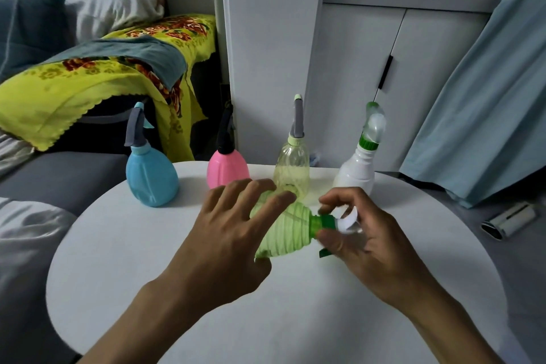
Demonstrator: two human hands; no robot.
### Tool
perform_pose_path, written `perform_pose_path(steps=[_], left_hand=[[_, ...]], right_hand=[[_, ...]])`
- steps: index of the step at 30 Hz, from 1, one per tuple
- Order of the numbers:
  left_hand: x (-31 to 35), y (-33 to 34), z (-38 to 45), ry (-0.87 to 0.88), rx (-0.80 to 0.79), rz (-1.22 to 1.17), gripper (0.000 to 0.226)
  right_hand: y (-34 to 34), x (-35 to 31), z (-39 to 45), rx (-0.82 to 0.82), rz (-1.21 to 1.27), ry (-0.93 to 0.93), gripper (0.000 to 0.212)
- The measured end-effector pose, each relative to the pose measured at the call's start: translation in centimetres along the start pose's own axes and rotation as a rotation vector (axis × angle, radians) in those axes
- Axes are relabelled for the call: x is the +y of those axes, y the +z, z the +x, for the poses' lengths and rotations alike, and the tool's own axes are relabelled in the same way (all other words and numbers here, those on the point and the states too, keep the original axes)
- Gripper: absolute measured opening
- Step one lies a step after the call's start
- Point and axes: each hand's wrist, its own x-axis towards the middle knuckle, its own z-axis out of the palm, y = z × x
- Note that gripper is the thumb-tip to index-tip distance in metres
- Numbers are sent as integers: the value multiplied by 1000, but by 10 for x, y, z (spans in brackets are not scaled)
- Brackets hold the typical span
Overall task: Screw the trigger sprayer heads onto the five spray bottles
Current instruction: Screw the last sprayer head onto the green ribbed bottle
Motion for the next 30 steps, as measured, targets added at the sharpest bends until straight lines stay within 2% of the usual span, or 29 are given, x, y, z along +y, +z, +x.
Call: perform_pose_path(steps=[3,7,10,13,19,24,28,30], left_hand=[[0,1,2,-16,3,-3,85],[1,1,1,-8,6,11,86],[2,2,0,-6,7,21,86],[1,1,1,-22,16,27,87],[3,2,1,-1,6,42,86],[3,0,2,-10,15,48,87],[5,0,2,-1,-6,64,86],[7,1,2,-5,-11,80,87]], right_hand=[[-1,0,2,-2,-27,-7,43],[-1,1,2,2,18,7,31],[0,0,2,-16,74,20,29],[1,-2,2,-14,-8,0,45],[-1,-1,2,-23,79,53,32],[-1,-1,1,-10,29,16,48],[0,1,2,-21,99,61,32],[1,0,2,-22,75,69,34]])
